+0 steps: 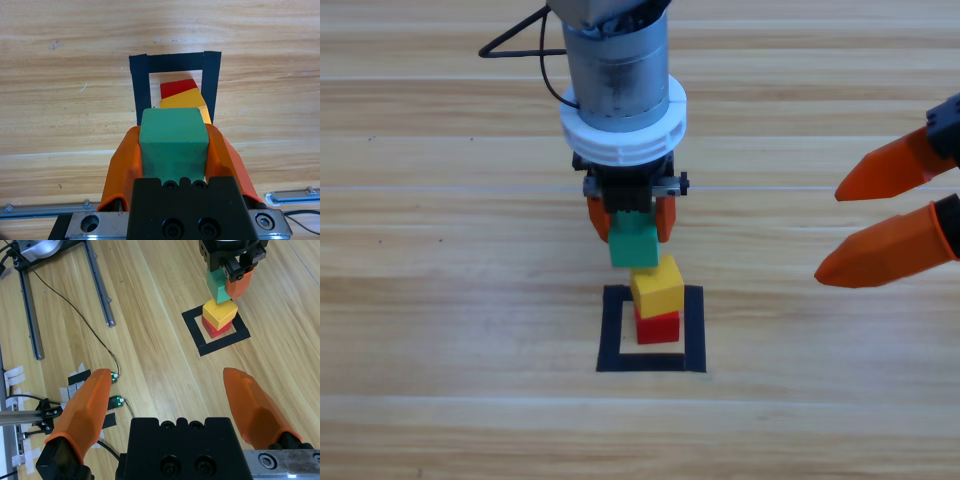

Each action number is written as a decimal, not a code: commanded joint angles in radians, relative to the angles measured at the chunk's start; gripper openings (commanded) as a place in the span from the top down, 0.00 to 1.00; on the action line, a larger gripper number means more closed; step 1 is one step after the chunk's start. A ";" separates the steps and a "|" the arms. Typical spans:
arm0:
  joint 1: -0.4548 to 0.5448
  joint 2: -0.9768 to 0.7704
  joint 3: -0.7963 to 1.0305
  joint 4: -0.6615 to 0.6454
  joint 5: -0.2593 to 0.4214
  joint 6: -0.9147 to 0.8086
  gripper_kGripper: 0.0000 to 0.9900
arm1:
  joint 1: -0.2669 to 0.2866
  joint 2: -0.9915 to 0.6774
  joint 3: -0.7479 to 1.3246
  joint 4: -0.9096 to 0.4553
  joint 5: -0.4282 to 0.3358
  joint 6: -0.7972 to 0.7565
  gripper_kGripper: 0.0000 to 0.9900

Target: Stack the blocks in the rectangular block: red at the bottom, yellow in the middle, green on top

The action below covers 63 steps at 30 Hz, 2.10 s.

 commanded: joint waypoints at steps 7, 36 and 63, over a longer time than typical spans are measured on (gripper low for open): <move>-0.034 0.069 -0.022 0.008 -0.008 0.005 1.00 | -0.027 -0.027 0.036 0.003 0.006 -0.001 0.01; -0.053 0.084 -0.036 0.008 -0.008 0.006 0.98 | -0.027 -0.027 0.038 0.002 0.003 -0.001 0.01; -0.061 0.084 -0.021 0.008 -0.005 0.002 0.98 | -0.027 -0.028 0.039 0.000 0.003 0.001 0.01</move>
